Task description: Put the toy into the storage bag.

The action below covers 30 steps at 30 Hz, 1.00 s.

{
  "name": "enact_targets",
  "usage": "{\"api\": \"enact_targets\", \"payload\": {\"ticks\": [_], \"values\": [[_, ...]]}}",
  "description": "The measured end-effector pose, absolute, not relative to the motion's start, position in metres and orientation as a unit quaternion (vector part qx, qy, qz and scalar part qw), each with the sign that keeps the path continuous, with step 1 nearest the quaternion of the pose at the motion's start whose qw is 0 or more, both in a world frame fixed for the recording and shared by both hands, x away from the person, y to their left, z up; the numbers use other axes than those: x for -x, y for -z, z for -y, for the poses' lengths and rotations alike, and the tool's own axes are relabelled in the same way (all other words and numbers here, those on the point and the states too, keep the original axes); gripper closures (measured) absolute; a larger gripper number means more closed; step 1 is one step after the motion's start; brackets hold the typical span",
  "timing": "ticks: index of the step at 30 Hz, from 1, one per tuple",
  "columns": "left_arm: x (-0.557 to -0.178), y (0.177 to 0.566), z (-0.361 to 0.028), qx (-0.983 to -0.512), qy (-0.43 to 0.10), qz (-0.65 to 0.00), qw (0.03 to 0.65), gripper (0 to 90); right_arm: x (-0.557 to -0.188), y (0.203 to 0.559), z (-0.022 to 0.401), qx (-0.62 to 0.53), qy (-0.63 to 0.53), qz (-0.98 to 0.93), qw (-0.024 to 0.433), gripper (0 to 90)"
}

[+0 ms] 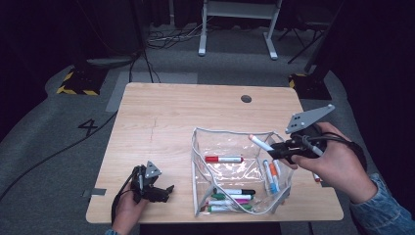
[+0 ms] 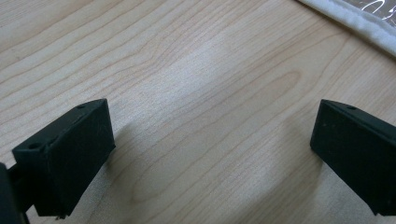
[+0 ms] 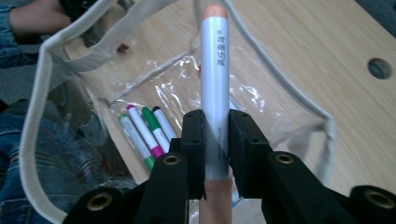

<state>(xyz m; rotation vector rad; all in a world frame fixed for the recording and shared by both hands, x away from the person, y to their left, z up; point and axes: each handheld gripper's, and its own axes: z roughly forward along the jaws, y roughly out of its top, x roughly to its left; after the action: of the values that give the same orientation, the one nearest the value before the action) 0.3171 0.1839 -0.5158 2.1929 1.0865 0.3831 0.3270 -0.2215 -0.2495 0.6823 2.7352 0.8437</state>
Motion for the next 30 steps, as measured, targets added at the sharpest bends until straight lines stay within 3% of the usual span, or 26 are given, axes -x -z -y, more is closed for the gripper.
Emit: {"api": "enact_targets", "payload": {"ticks": [11, 30], "values": [[-0.317, 0.516, -0.184, -0.837, -0.146, -0.415, 0.326, 0.0, -0.327, 0.262, 0.18, -0.173, -0.233, -0.955, 0.067, 77.0], [-0.317, 0.516, -0.184, -0.837, -0.146, -0.415, 0.326, 0.0, -0.333, 0.317, 0.13, -0.11, -0.116, -0.987, -0.006, 77.1]]}}
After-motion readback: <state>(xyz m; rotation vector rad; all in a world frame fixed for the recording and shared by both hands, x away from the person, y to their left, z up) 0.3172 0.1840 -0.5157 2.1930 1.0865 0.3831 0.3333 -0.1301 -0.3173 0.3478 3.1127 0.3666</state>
